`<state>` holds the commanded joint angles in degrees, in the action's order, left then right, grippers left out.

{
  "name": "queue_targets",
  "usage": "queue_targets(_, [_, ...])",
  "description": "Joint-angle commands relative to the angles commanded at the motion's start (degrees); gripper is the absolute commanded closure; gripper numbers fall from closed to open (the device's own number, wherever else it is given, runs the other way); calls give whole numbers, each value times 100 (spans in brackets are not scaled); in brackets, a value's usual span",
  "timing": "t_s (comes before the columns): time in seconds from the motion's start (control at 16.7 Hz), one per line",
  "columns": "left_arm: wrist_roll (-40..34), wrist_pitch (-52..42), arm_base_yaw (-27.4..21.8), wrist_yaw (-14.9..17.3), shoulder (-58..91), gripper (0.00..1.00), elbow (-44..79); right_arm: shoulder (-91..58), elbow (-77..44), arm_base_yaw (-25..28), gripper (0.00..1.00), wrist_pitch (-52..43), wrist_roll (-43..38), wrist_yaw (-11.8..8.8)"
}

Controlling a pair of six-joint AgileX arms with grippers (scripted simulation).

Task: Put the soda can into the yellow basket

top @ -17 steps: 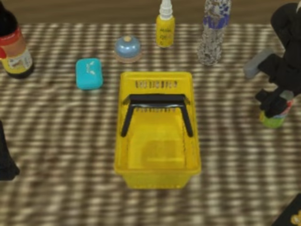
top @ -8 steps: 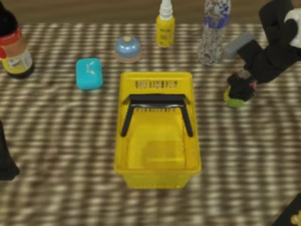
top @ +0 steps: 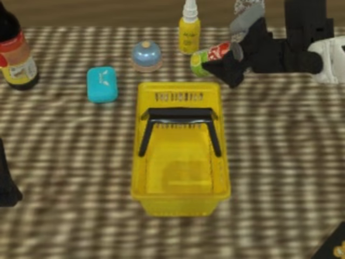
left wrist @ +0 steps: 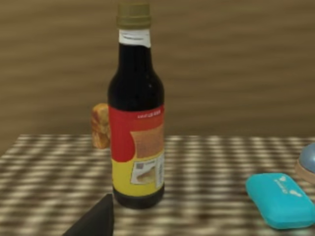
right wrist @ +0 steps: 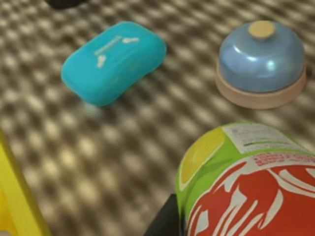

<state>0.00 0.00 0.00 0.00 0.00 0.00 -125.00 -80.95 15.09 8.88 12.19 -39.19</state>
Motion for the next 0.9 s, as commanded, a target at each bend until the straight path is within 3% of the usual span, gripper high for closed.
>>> queue_targets(0.24, [0,0,0,0,0,0,0,232,524,211,100,2130,-754,-1237])
queue_targets(0.48, [0,0,0,0,0,0,0,503,876,364,100,3563,-1246,-2119])
queue_targets(0.66, [0,0,0,0,0,0,0,630,985,415,100,4010,-1397,-2419])
queue_targets(0.9, [0,0,0,0,0,0,0,640,992,419,100,4038,-1405,-2439])
